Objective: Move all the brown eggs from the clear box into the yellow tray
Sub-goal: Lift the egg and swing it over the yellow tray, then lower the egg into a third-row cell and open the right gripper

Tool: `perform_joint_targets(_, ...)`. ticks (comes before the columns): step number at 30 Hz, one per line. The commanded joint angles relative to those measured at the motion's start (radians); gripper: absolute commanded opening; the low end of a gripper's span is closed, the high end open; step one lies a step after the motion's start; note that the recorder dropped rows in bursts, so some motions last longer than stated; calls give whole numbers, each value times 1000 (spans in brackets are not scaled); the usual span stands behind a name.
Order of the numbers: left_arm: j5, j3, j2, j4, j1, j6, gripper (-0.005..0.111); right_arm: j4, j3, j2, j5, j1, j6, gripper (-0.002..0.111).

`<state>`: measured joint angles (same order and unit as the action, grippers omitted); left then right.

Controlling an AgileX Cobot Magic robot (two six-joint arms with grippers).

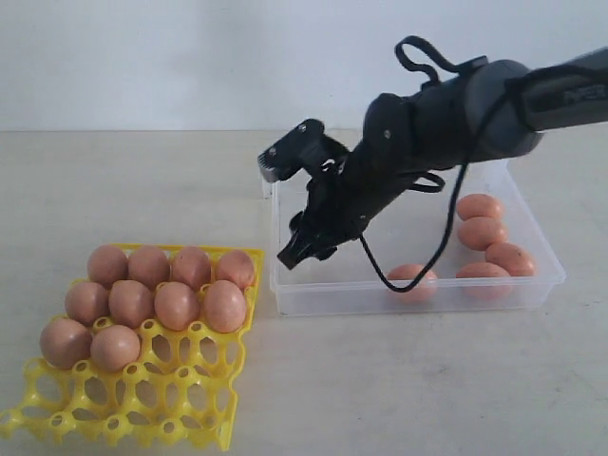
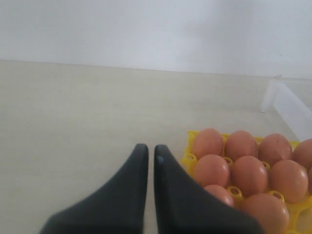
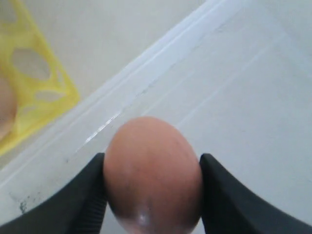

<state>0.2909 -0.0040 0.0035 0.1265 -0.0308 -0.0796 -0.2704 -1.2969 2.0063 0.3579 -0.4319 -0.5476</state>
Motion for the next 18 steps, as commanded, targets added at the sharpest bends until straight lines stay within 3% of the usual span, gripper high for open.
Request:
perform_joint_targets(1, -7, 4, -4, -5, 6, 0, 4, -37, 324, -216, -579, -30, 287, 0)
perform_joint_targets(4, -7, 4, -4, -5, 6, 0, 4, -22, 503, -356, -968, -122, 501, 0)
perform_joint_targets(5, -7, 4, -4, -5, 6, 0, 4, 29, 525, -379, -1023, -162, 553, 0)
perform_joint_targets(9, -7, 4, -4, -5, 6, 0, 4, 308, 538, -387, -1051, -365, 782, 0)
perform_joint_targets(13, -7, 4, -4, -5, 6, 0, 4, 279, 538, -304, -1129, -522, 786, 0)
perform_joint_targets(18, -7, 4, -4, -5, 6, 0, 4, 145, 538, -120, -1165, -566, 877, 0)
